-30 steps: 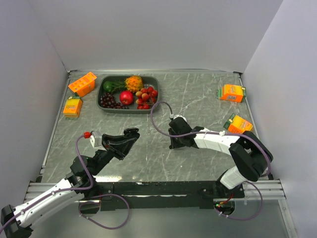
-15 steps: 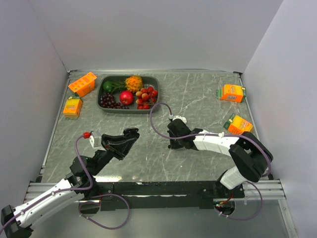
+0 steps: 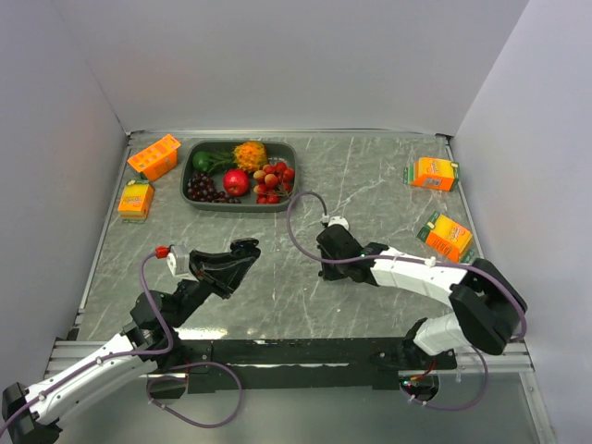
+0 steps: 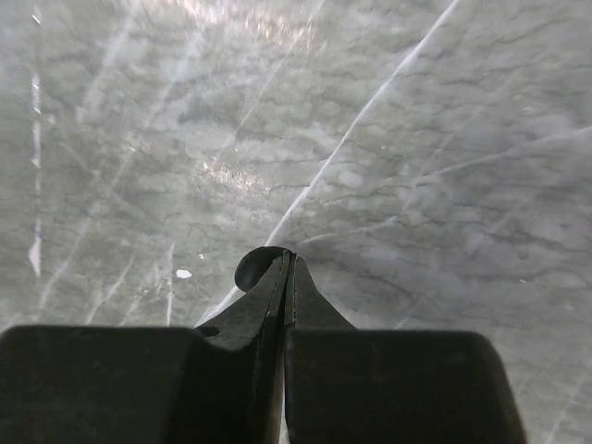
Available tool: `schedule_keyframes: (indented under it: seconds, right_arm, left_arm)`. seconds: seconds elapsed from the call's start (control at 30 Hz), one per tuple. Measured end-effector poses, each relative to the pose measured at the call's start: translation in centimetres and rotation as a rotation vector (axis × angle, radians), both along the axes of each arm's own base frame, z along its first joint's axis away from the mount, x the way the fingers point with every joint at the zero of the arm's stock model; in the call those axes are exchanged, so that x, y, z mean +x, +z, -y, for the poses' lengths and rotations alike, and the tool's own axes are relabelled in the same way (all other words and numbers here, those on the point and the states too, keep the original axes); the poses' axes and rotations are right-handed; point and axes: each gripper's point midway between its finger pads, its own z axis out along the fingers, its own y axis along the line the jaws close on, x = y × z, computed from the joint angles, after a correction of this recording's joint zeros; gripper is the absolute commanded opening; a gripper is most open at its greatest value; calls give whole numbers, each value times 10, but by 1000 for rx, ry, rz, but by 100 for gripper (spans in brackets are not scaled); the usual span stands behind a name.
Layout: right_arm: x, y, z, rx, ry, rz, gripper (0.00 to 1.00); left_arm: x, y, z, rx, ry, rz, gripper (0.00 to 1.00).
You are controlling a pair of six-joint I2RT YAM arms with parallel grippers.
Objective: Insert the wireless bluetooth earbuds into the charging case
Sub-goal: Pick up the earbud from the center of the board.
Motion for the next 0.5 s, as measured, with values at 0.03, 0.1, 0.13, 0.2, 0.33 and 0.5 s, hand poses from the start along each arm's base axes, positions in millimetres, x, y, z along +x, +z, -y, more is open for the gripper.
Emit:
schedule_keyframes:
  seconds: [0.03, 0.1, 0.13, 0.2, 0.33, 0.5]
  right_arm:
    - [2, 5, 1, 5, -8, 15, 0]
    - [4, 13, 3, 11, -22, 42, 0]
    - [6, 18, 5, 13, -31, 60, 0]
    - [9, 30, 8, 18, -48, 101, 0]
    - [14, 68, 15, 39, -72, 242, 0]
    - [12, 136, 11, 49, -42, 473, 0]
  left_arm:
    - [0, 0, 0, 0, 0, 0, 1]
    - [0, 0, 0, 1, 0, -1, 1]
    - [0, 0, 0, 1, 0, -1, 1]
    - [0, 0, 0, 1, 0, -1, 1]
    - [1, -2, 1, 7, 0, -5, 1]
    - [5, -9, 8, 31, -7, -23, 1]
